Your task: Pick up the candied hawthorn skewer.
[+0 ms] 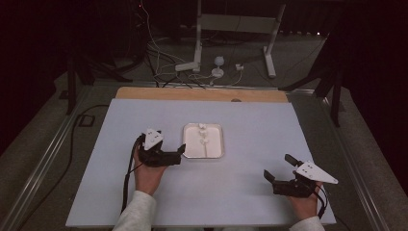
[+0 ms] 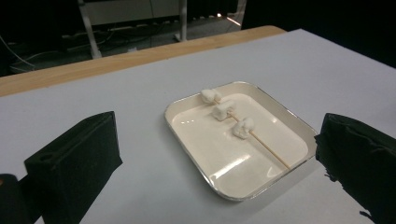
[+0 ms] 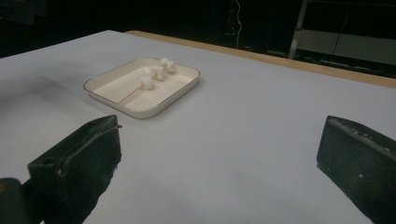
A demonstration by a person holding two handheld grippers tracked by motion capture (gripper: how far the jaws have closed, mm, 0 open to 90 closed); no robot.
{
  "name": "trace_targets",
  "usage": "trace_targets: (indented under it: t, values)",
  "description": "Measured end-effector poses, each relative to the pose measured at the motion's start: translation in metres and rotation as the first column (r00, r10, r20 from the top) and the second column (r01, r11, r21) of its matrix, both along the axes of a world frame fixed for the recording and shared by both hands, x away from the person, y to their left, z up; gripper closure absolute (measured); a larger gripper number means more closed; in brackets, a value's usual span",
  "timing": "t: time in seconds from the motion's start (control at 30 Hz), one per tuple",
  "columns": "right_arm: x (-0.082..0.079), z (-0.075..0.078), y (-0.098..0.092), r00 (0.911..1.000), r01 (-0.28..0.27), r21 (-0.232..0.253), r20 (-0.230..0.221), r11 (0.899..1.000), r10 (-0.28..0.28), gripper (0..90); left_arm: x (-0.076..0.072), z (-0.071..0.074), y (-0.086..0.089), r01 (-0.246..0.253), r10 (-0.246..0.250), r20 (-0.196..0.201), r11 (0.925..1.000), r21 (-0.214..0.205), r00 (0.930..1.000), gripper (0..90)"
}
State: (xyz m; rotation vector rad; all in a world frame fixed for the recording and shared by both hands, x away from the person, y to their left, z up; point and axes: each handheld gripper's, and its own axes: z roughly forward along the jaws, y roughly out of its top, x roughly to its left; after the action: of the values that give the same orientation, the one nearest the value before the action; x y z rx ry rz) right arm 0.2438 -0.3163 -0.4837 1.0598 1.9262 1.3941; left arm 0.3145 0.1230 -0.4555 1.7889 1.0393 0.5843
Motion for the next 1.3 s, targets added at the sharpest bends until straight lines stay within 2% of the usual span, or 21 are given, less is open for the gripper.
trace_targets:
  t: [0.23, 0.63, 0.8, 0.87, 1.1, 1.2, 1.3]
  values:
    - [0.000, -0.001, 0.002, 1.0000, -0.005, -0.007, 0.000, 1.000, 0.005, 0.0, 0.013, -0.007, -0.017, 0.016, -0.015, -0.022, 0.9995, 0.027, 0.9997, 0.6]
    - [-0.001, -0.001, 0.002, 1.0000, -0.006, -0.019, -0.002, 1.000, 0.006, 0.0, 0.031, -0.023, -0.050, 0.035, -0.028, -0.082, 0.9960, 0.082, 0.9963, 0.6]
    - [-0.002, -0.001, 0.002, 1.0000, -0.006, -0.019, 0.002, 1.000, 0.007, 0.0, 0.038, -0.032, -0.065, 0.035, -0.021, -0.125, 0.9933, 0.110, 0.9919, 0.6]
    - [-0.002, -0.001, 0.002, 1.0000, -0.003, -0.014, 0.002, 1.000, 0.003, 0.0, 0.041, -0.036, -0.071, 0.041, -0.021, -0.142, 0.9896, 0.138, 0.9896, 2.8]
    - [-0.002, -0.001, 0.001, 1.0000, -0.002, -0.014, 0.001, 1.000, 0.002, 0.0, 0.047, -0.048, -0.093, 0.051, -0.018, -0.202, 0.9860, 0.158, 0.9792, 5.3]
    - [-0.002, -0.001, 0.001, 1.0000, -0.003, -0.014, 0.001, 1.000, 0.003, 0.0, 0.049, -0.053, -0.103, 0.046, 0.000, -0.219, 0.9779, 0.204, 0.9758, 6.3]
    - [-0.002, -0.001, 0.000, 1.0000, -0.001, -0.015, 0.001, 1.000, 0.001, 0.0, 0.052, -0.057, -0.109, 0.040, 0.023, -0.247, 0.9679, 0.248, 0.9686, 9.9]
